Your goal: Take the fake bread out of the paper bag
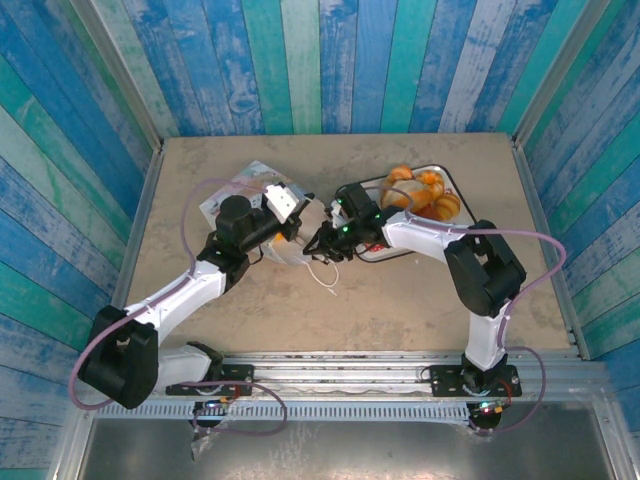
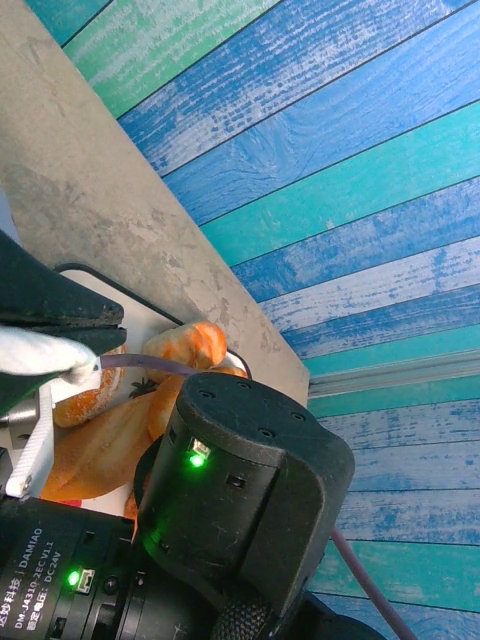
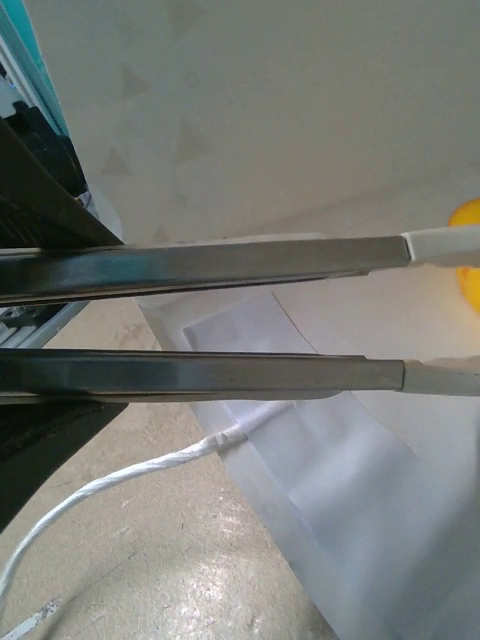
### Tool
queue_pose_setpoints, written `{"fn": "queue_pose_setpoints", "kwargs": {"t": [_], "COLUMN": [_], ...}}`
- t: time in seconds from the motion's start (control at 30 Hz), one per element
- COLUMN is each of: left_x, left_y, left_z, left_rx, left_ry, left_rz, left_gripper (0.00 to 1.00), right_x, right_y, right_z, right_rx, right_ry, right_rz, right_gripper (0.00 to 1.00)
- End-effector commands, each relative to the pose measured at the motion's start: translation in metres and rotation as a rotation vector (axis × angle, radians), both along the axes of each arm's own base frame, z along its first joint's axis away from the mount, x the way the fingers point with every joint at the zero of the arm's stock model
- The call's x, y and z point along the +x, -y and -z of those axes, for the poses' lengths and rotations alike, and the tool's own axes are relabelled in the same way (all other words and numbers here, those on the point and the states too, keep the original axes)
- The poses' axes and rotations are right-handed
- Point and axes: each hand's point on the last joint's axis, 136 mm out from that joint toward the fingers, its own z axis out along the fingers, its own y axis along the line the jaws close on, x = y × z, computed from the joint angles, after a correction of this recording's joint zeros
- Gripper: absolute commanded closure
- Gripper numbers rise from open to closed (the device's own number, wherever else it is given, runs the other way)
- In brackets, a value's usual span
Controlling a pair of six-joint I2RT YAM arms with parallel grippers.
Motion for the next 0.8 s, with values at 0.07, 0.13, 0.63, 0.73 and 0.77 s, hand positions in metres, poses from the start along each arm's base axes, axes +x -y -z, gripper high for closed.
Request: {"fn": "queue_pose_setpoints", "kwargs": {"t": [0.07,0.13,0.63,0.73,0.77], "left_x": [0.000,0.001,0.033,0.040,0.043], "left_y": [0.006,0.005,-0.017,-0.023,-0.025], "left_z": [0.000,0.001,0.003,0.001,0.000], "left_rx": [-0.011,-0.010,-0.036,-0.047,-0.052], "left_ry": [0.010,0.008,-0.043,-0.052,-0.058], "left_rz": [0.020,0.011,-0.196,-0.251,-0.268], "left_gripper": [1.00,1.00,1.00,1.00,1.00], "right_x": [0.003,0.004,-0.016,-0.023,-0.026], "right_y": [-0.002,0.000,0.039,0.050,0.054], "right_z": [-0.008,-0.013,-0.060,-0.065,-0.068], "right_rx": [-0.009,-0.011,-0.063,-0.090,-0.097], "right_ry": [0.032,0.055,0.209,0.225,0.235], "right_rz": [-0.020,-0.023,-0.030,-0.033,-0.033], "right_gripper": [0.74,0.78,0.80,0.80,0.80]}}
